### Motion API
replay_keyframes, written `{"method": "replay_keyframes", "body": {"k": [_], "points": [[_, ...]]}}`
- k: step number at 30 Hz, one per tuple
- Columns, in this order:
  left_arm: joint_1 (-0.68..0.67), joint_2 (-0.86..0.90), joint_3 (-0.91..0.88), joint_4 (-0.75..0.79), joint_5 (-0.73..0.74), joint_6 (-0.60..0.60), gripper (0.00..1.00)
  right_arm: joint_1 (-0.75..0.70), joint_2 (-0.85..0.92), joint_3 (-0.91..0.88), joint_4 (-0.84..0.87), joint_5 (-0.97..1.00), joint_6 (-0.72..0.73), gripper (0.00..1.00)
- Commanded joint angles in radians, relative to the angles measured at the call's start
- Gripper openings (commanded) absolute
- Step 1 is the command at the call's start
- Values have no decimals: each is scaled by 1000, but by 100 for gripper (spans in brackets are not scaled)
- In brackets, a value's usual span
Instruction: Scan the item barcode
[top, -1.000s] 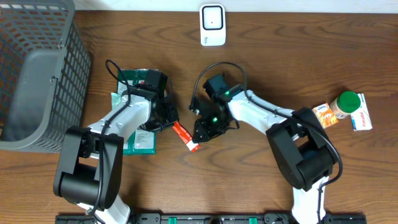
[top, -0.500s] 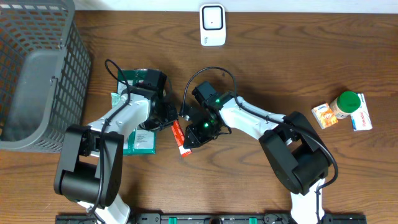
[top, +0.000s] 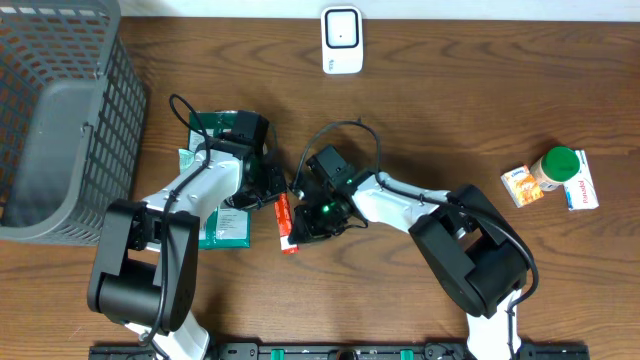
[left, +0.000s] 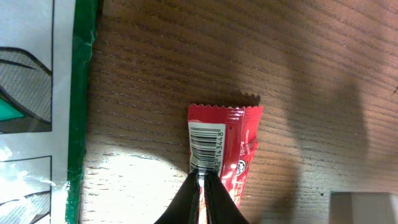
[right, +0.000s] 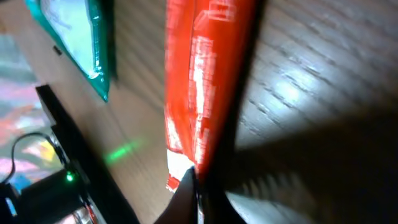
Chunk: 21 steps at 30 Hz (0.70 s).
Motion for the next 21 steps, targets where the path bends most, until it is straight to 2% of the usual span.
{"method": "replay_keyframes", "body": {"k": [1, 8, 11, 14, 15, 18, 19, 21], "points": [[-2, 72, -25, 2, -73, -13, 7, 18, 13, -28, -5, 96, 79, 1], [2, 57, -18, 1, -51, -12, 8, -29, 10, -27, -10, 109, 47, 1], [5, 5, -8, -7, -49, -13, 8, -53, -17, -27, -41, 127, -23, 1], [5, -63, -8, -6, -47, -13, 17, -61, -61, -26, -81, 219, -59, 1], [5, -87, -8, -6, -47, -13, 28, -61, -82, -24, -97, 261, -70, 1], [6, -168, -8, -4, -47, -13, 50, -60, -156, -23, -133, 368, -101, 1], [6, -197, -8, -4, -47, -13, 56, -60, -185, -23, -147, 407, -116, 1], [6, -243, -8, -6, -47, -13, 60, -60, -234, -23, -173, 472, -144, 1]]}}
